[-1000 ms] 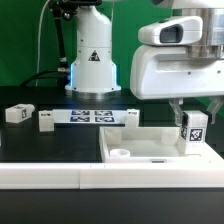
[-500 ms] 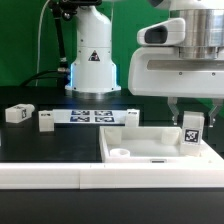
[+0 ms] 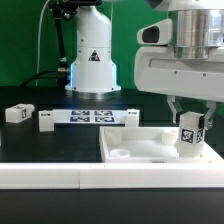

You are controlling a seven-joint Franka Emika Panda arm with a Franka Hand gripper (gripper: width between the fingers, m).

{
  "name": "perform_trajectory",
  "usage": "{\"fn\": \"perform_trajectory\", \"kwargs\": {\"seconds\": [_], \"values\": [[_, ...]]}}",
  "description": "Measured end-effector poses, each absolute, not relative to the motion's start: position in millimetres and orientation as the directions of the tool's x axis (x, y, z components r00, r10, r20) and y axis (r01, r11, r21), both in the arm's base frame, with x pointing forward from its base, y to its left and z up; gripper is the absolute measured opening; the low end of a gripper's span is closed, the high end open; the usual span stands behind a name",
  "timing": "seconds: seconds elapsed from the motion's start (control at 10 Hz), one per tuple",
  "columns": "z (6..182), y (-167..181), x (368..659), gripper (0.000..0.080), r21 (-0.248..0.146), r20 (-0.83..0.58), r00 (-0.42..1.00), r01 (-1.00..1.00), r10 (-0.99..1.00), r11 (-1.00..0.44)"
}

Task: Assemble one leg

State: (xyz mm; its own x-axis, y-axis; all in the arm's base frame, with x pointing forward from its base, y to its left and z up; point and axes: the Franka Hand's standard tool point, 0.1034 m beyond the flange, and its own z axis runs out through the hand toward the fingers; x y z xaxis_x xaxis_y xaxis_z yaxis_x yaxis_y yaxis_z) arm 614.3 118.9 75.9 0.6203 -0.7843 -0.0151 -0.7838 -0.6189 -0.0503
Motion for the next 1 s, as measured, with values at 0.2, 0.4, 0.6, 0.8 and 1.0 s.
{"fn": "perform_trajectory", "kwargs": {"seconds": [0.2,0.4,0.6,0.8,1.0], "values": [[75.9,120.0,613.3,0.0292,-0.045,-0.019,0.435,-0.900,-0.900,-0.434],[75.8,119.4,613.4,0.0292,-0.047,-0.032,0.393,-0.919,-0.919,-0.391],[75.4,120.4,613.1,0.0470,-0.047,-0.031,0.407,-0.913,-0.913,-0.405],[75.1,121.9,613.1,0.0613,-0.050,-0.027,0.487,-0.873,-0.873,-0.485],[74.5,123.8,612.6,0.0639,-0.053,-0.017,0.630,-0.776,-0.777,-0.628]]}}
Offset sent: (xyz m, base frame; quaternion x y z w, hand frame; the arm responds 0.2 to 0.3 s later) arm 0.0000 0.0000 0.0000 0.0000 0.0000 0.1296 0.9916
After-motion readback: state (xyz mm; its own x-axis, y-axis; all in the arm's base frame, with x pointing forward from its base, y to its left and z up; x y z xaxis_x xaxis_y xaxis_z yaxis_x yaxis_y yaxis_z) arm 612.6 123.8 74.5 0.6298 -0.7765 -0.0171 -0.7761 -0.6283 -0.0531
